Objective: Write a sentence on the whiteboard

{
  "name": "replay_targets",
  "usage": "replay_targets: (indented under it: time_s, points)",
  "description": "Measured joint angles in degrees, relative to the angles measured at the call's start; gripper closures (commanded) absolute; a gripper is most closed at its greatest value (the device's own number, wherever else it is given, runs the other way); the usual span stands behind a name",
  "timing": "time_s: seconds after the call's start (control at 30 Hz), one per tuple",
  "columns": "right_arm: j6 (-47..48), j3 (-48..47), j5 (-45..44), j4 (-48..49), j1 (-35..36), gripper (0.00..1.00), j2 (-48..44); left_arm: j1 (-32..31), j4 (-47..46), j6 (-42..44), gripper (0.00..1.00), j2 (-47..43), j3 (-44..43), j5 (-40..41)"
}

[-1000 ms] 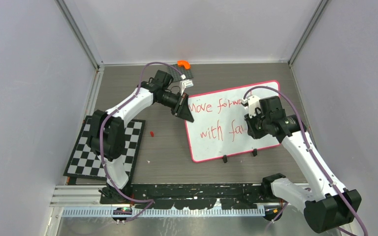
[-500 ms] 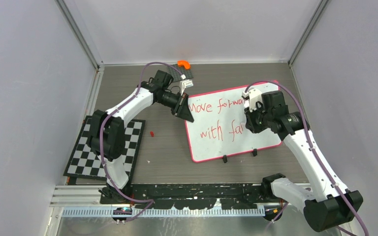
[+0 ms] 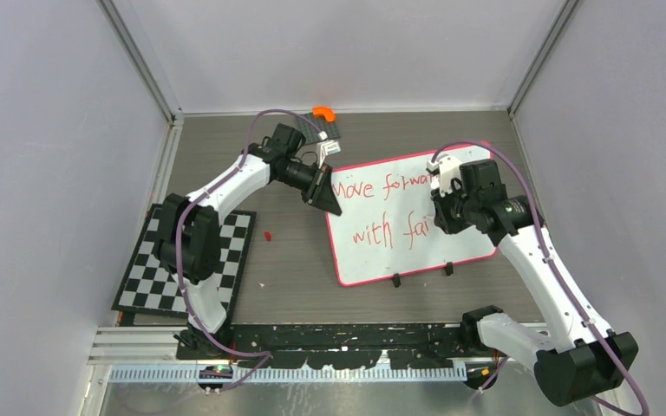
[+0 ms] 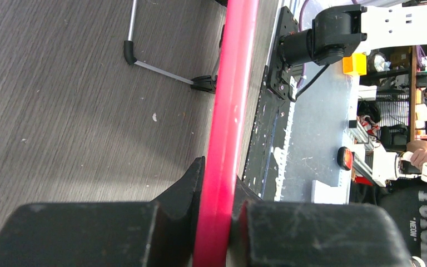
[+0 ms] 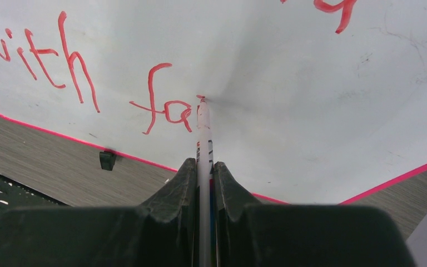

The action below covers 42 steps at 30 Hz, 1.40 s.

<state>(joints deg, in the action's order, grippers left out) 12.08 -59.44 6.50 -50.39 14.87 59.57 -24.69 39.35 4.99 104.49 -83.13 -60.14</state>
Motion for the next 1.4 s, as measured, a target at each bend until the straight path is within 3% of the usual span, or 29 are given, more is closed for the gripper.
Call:
replay_targets:
  time_s: [0.3, 1.4]
  points:
    - [0.6, 0.1, -0.3, -2.6, 0.0, 1.00, -3.6, 0.0, 0.0, 0.0, 1.00, 0.0, 0.0, 0.0]
    - [1.3, 3.5, -3.1, -0.4, 0.0, 1.00, -2.2, -0.1, 0.2, 0.0, 1.00, 0.3, -0.2, -0.1]
